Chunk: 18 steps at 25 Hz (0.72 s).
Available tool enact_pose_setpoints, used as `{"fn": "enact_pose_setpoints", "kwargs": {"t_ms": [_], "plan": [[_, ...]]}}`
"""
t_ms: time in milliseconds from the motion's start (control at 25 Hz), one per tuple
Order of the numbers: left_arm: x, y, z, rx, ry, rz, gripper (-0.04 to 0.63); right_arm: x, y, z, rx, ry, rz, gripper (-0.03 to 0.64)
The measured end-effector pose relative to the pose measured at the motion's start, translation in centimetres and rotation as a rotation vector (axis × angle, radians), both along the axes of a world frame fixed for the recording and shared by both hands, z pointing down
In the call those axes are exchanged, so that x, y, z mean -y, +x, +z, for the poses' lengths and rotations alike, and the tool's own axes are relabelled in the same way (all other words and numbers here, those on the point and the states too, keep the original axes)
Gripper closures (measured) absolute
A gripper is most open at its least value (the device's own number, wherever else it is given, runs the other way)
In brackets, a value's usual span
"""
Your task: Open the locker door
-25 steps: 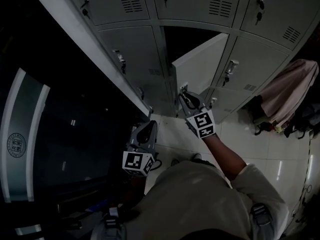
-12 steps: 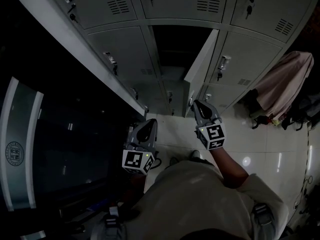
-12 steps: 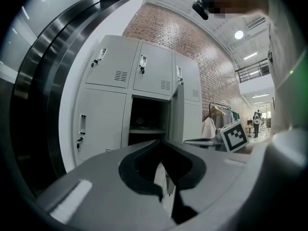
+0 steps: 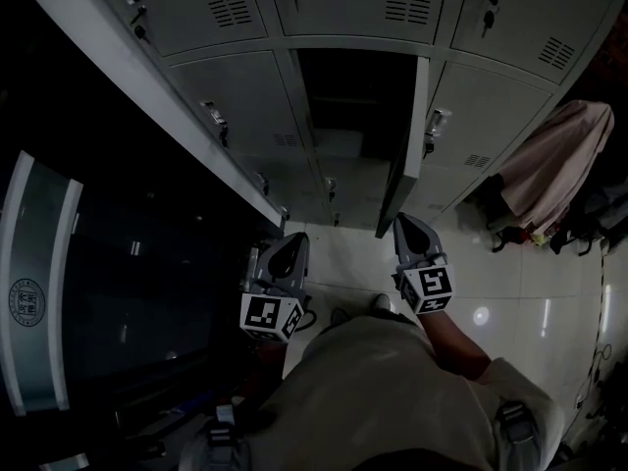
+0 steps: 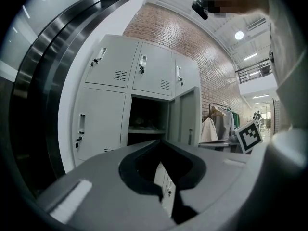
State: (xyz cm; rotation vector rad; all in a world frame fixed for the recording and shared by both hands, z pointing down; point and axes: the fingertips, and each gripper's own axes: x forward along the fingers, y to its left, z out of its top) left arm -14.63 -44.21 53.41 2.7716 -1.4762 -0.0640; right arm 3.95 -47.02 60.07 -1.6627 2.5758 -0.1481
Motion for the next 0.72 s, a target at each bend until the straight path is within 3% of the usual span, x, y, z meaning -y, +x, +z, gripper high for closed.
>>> {"fn": "enact_pose_setpoints", "kwargs": {"t_ms": [480, 720], "plan": [[-1.4, -0.7, 0.8, -0.011, -0.014, 0.018, 0.537, -2.4, 0.9, -1.2, 0.029, 0.0, 0.039, 0.615], [-2.2, -1.6, 4.3, -0.016, -0.053, 0.061, 0.537, -5.2, 0.1, 0.3, 0.04, -0.02, 0.069, 0.615]]}}
